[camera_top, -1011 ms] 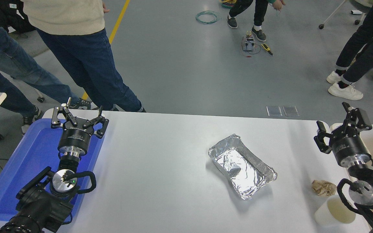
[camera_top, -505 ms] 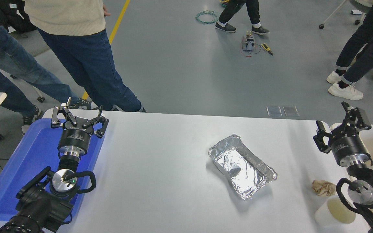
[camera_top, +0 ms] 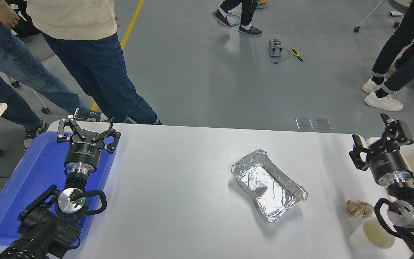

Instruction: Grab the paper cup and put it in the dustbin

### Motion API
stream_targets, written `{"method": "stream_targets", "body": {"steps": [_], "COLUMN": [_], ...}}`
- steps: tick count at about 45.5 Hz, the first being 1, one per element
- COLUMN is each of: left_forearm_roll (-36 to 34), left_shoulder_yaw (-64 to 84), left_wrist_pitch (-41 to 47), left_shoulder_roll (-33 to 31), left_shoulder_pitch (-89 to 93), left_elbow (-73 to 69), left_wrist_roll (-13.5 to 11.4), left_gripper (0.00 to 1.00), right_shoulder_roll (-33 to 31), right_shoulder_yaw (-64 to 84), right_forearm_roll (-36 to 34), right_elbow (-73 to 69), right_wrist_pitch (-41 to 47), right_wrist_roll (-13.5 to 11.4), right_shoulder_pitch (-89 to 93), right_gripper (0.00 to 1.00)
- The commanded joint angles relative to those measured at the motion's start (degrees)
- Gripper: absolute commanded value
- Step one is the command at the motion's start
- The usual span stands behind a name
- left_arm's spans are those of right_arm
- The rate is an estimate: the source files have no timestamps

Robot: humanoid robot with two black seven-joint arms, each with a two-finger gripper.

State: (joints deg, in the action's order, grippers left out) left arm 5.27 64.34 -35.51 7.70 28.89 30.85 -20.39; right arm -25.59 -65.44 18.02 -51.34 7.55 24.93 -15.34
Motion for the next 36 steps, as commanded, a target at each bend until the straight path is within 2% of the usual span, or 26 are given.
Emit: {"method": "stream_targets", "body": {"steps": [1, 5, 9, 17, 21, 36], "left_forearm_roll": [0.0, 0.0, 0.0, 0.0, 0.0, 0.0], "left_shoulder_yaw": [0.0, 0.0, 0.0, 0.0, 0.0, 0.0], "left_wrist_pitch": [0.0, 0.0, 0.0, 0.0, 0.0, 0.0], "left_shoulder_roll": [-0.1, 0.0, 0.0, 0.0, 0.0, -0.1], "left_shoulder_pitch": [-0.1, 0.0, 0.0, -0.1, -0.1, 0.0], "left_elbow": [0.0, 0.0, 0.0, 0.0, 0.0, 0.1], "left_wrist_roll": [0.0, 0.0, 0.0, 0.0, 0.0, 0.1], "left_gripper": [1.0, 1.0, 1.0, 1.0, 1.0, 1.0], "right_shoulder_roll": [-0.1, -0.8, -5.2, -13.3, -17.6, -28.1], "right_shoulder_yaw": [1.1, 4.4, 9.3, 24.5, 34.8, 80.9], "right_forearm_roll": [-0.1, -0.1, -1.0, -13.3, -17.0, -16.6], "right_elbow": [-0.1, -0.3, -0.3, -0.3, -0.3, -1.9], "right_wrist_pitch": [-1.0, -3.2, -4.2, -3.7, -3.4, -1.3], "right_wrist_roll": [0.0, 0.0, 0.0, 0.0, 0.0, 0.0], "right_shoulder_pitch": [-0.2, -0.6, -2.2, -7.8, -12.3, -37.6], "right_gripper": [1.0, 1.0, 1.0, 1.0, 1.0, 1.0]}}
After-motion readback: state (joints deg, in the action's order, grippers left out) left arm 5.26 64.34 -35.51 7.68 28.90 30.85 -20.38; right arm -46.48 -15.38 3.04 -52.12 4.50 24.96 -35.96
